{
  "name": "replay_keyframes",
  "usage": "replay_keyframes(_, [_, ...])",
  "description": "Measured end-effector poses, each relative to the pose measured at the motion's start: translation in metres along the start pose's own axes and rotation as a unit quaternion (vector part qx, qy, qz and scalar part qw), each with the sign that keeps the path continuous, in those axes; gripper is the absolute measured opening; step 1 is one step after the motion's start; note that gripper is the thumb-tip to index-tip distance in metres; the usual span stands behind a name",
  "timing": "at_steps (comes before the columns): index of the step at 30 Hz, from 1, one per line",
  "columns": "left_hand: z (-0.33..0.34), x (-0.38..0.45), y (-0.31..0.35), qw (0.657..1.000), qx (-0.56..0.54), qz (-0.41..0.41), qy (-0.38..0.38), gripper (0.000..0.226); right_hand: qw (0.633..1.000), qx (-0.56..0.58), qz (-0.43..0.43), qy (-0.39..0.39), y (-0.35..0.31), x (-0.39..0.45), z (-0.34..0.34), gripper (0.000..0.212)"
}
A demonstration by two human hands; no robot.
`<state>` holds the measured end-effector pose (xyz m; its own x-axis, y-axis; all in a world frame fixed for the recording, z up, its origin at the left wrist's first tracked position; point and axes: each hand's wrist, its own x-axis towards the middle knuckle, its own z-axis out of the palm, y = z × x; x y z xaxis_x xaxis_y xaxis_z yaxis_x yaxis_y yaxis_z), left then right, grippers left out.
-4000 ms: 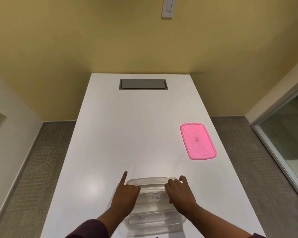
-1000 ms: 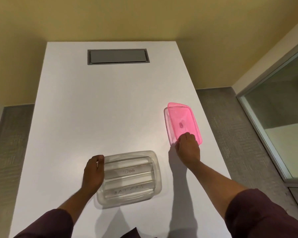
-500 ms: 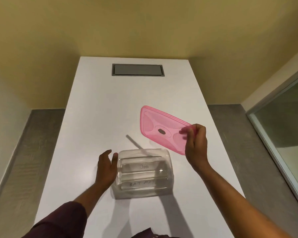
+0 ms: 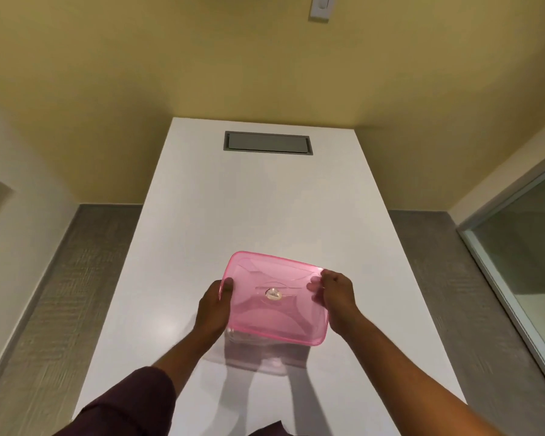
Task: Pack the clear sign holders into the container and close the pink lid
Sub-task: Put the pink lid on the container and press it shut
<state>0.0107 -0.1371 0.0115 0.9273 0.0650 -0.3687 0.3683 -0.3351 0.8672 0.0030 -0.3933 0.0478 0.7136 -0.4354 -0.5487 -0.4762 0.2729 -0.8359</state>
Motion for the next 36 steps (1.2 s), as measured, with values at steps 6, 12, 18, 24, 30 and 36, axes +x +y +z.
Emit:
replay_keyframes(6, [0.01,-0.01,-0.002,0.999,0.023,0.026,0.02,0.039,0.996,-0.076,-0.028,0.039,0.012,0.015,0.003,0.019])
replay_keyframes(12, [0.031,-0.014,-0.013,0.999,0.038,-0.015,-0.005,0.052,0.967,-0.215,-0.07,0.121,0.026,0.032,0.0,0.022])
replay_keyframes(18, [0.038,-0.015,-0.023,0.999,0.053,0.003,-0.003,0.056,0.946,-0.283,-0.056,0.149,0.041,0.036,0.002,0.023])
replay_keyframes(24, [0.039,-0.011,-0.025,0.999,0.04,0.004,0.012,0.048,0.927,-0.337,-0.066,0.152,0.049,0.045,0.006,0.026])
replay_keyframes(30, [0.04,-0.004,-0.028,0.999,0.038,0.007,0.03,0.045,0.922,-0.348,-0.09,0.144,0.052,0.052,0.009,0.027])
replay_keyframes(36, [0.038,0.012,-0.029,0.998,0.038,-0.013,0.057,0.033,0.916,-0.357,-0.127,0.131,0.05,0.054,0.009,0.027])
